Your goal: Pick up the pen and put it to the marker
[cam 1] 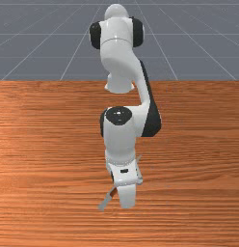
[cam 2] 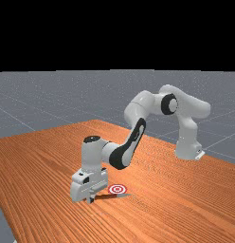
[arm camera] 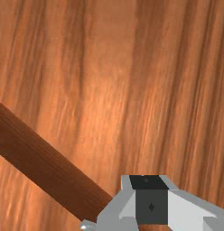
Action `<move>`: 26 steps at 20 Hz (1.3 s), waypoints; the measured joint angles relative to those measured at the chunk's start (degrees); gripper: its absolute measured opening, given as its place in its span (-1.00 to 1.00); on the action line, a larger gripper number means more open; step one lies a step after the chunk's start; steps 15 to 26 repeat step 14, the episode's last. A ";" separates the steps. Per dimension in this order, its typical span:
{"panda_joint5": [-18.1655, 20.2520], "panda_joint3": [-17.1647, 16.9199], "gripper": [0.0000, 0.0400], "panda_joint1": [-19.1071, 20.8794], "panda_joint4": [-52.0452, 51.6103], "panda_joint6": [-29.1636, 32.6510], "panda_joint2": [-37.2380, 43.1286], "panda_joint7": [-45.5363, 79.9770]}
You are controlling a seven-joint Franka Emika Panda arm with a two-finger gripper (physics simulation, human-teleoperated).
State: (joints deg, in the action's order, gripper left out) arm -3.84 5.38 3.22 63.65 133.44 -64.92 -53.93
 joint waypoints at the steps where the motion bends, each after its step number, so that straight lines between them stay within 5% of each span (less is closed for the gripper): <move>1: 0.13 -0.06 -1.00 1.33 -0.17 -0.09 -0.07 -1.16; 4: 1.02 -1.36 -1.00 3.10 -0.40 0.06 -0.15 1.45; 5: 1.28 -1.66 -1.00 3.30 4.38 6.06 1.84 2.98; 6: 2.00 -3.03 -1.00 2.44 4.64 2.89 2.41 7.73; 9: -0.01 -3.56 -1.00 2.58 22.25 11.59 11.47 5.24; 11: -0.52 0.24 -1.00 6.36 32.33 16.10 16.45 -3.58; 14: 0.72 -1.46 -1.00 5.36 40.40 23.00 20.13 2.06; 26: 0.72 -1.46 -1.00 5.36 40.40 23.00 20.13 2.06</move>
